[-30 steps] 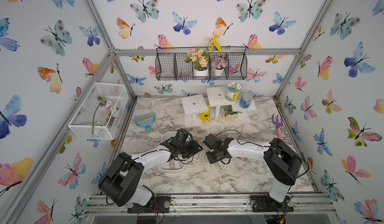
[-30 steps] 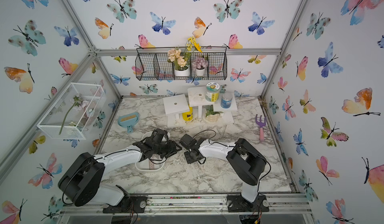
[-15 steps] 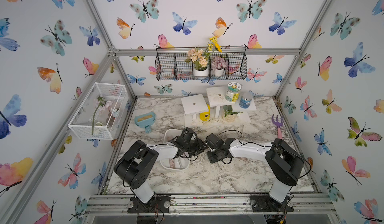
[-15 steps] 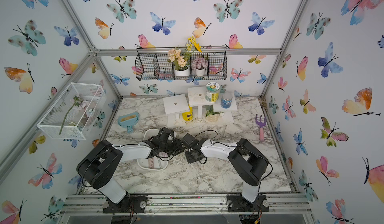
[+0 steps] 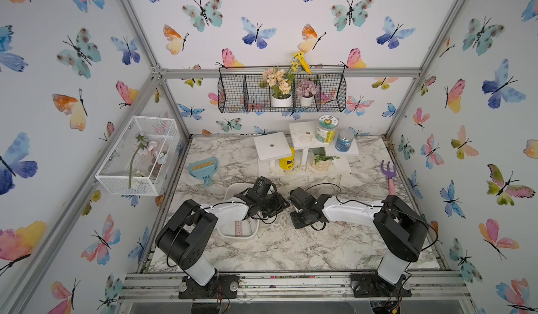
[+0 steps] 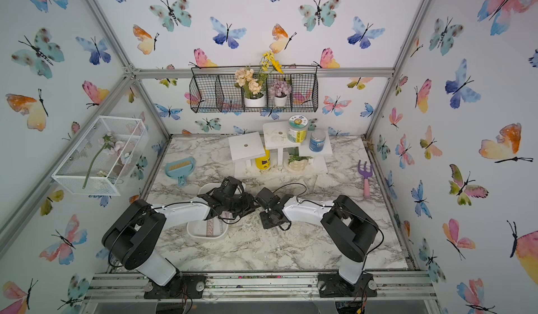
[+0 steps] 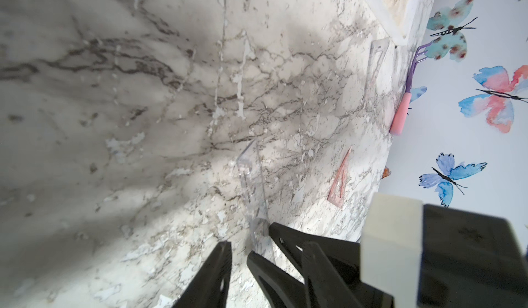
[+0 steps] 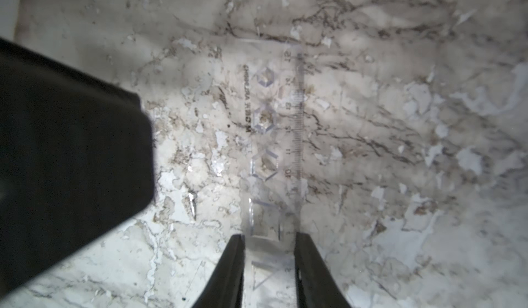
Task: Put the scattered rulers into the storage box
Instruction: Pick up the ruler from the center of the board.
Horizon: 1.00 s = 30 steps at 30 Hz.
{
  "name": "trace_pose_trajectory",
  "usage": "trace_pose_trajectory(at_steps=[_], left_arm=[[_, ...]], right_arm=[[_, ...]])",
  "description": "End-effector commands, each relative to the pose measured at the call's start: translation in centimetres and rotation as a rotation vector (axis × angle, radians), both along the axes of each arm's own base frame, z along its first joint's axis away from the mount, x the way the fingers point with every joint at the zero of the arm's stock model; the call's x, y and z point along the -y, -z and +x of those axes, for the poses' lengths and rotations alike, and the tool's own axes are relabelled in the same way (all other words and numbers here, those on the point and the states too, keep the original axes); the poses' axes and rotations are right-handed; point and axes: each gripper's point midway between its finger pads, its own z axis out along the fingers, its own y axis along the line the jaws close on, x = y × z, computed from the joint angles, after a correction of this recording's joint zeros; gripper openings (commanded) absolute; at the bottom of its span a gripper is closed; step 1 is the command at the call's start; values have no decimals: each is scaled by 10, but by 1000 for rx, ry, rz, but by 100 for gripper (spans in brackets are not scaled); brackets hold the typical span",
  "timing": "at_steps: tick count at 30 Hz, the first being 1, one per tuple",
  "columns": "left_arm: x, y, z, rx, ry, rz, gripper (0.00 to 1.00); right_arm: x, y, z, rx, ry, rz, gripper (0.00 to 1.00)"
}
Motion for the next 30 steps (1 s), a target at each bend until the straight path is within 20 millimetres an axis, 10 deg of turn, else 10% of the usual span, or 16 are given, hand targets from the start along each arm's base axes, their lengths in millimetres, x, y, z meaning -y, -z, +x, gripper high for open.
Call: trace_pose_trajectory(at_steps=[1,16,30], left_arm=[[0,11,-3,-14,-1,35,45],[22,36,6,-18,20,107,44],[32,48,1,-30,49,115,7]], right_arm=[[29,52,-44,-200,-3,-98,29],[32,50,-48,-210,1,-50,29],[30,22,-34,-163,36,22,30]])
